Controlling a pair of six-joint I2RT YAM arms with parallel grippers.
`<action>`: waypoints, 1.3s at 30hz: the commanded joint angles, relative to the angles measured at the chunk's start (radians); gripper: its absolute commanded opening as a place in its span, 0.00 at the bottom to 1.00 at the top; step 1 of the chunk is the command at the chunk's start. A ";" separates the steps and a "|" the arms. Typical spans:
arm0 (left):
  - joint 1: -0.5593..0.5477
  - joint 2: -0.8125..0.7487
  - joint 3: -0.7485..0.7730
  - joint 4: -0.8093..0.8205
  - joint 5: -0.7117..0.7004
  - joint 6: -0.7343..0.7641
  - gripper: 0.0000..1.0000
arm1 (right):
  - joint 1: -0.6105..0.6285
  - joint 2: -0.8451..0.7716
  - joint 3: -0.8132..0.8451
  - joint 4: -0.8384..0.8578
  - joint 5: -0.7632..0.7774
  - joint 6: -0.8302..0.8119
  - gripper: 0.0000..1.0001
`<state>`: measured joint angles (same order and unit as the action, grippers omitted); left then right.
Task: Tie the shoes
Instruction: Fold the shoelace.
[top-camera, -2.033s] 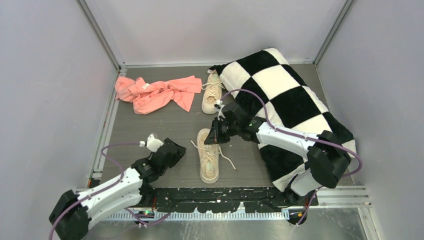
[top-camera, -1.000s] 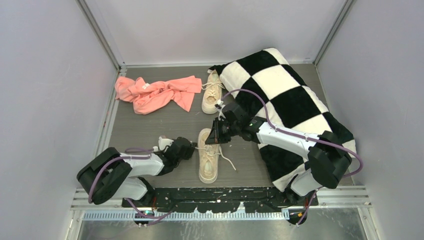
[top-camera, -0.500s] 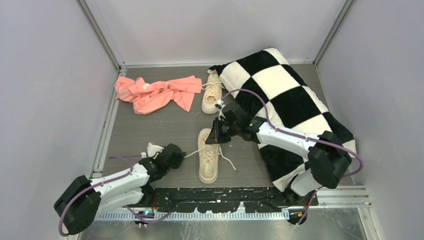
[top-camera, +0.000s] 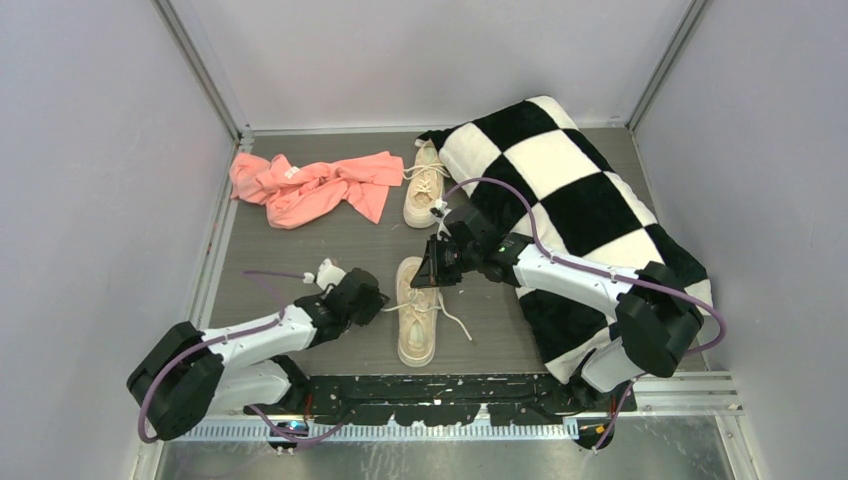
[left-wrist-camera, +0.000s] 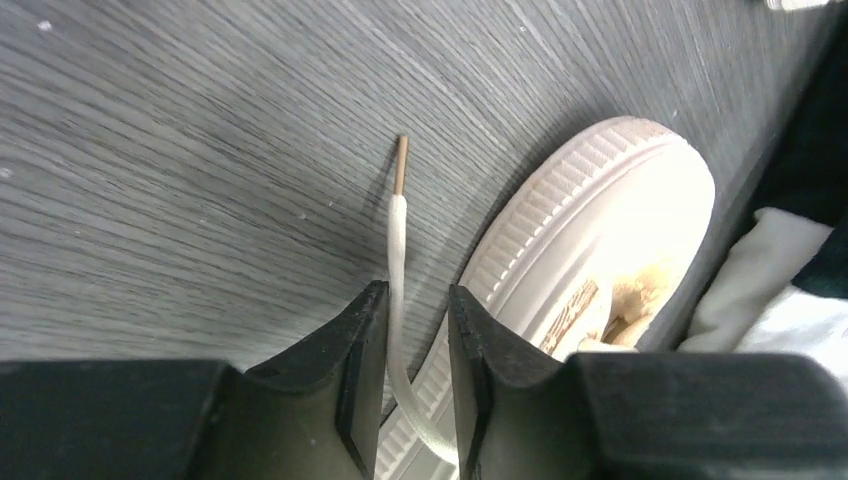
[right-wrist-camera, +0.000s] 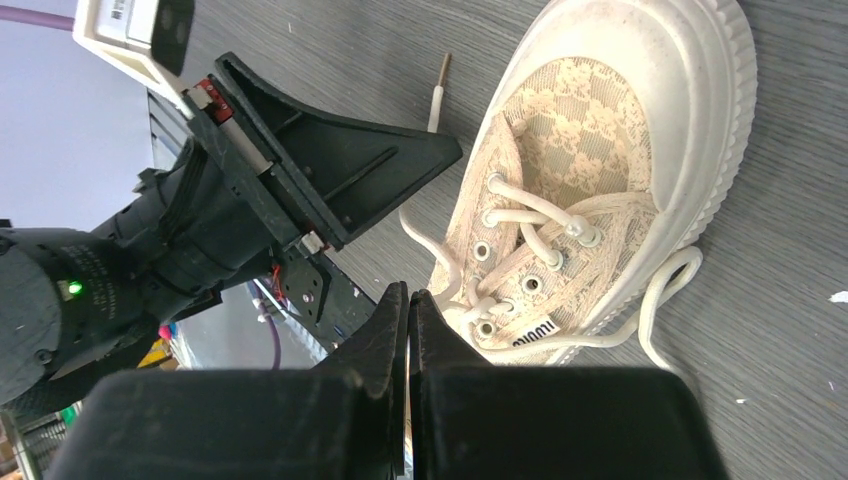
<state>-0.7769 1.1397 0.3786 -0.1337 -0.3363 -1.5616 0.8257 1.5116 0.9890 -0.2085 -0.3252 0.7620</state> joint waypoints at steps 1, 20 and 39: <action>-0.002 -0.094 0.033 -0.161 -0.047 0.155 0.33 | 0.004 -0.034 0.018 0.028 0.014 -0.015 0.01; -0.001 -0.572 -0.245 0.358 0.292 0.995 0.49 | 0.004 -0.026 0.013 0.039 0.002 -0.009 0.01; -0.002 -0.321 -0.222 0.698 0.555 1.190 0.52 | 0.003 -0.024 0.025 0.033 0.005 -0.006 0.01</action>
<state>-0.7773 0.8009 0.1085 0.4320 0.1925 -0.4435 0.8257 1.5116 0.9890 -0.2031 -0.3248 0.7624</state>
